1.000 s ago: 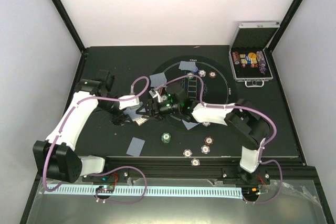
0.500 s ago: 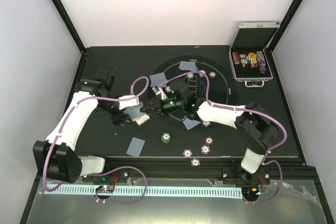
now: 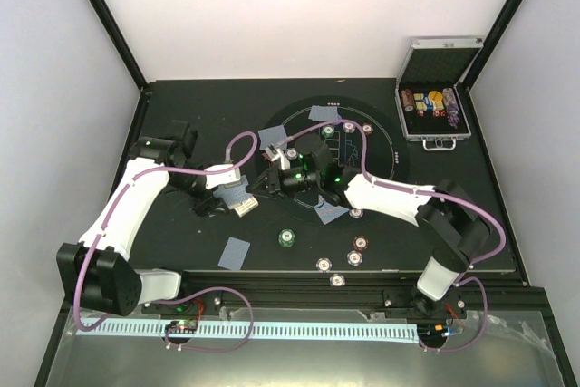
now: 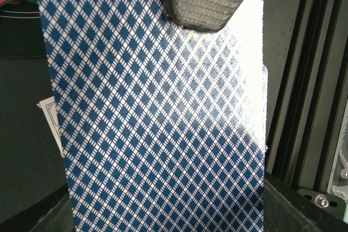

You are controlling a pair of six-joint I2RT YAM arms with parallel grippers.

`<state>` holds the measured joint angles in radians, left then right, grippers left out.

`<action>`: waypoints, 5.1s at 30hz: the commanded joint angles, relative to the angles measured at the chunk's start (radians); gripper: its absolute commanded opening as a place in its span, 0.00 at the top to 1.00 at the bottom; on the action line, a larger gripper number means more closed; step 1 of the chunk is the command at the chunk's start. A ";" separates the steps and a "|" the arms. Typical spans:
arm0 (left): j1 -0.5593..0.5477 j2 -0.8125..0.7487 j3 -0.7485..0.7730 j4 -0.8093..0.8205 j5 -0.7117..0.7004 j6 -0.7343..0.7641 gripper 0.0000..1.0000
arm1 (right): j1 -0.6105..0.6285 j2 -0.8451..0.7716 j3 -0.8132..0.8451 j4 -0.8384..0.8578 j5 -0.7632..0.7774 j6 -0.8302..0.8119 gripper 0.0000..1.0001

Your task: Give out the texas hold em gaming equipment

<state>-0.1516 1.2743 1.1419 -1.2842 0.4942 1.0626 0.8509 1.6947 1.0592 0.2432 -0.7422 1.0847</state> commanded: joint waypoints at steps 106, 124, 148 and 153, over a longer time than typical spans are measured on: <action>0.004 -0.033 0.025 -0.007 -0.030 -0.006 0.98 | -0.166 -0.147 -0.021 -0.112 1.296 -1.494 0.13; 0.004 -0.036 0.027 -0.007 -0.020 -0.004 0.98 | -0.399 -0.321 -0.052 -0.313 0.366 -0.442 0.00; 0.004 -0.027 0.015 -0.003 0.007 -0.001 0.98 | 0.029 0.018 0.003 0.084 -0.020 -0.054 0.27; 0.004 -0.024 0.016 -0.003 0.010 -0.001 0.98 | 0.038 0.077 0.014 0.176 -0.042 0.020 0.31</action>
<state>-0.1516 1.2549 1.1419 -1.2781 0.4591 1.0569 0.8806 1.7271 1.0447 0.2993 -0.7349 1.0245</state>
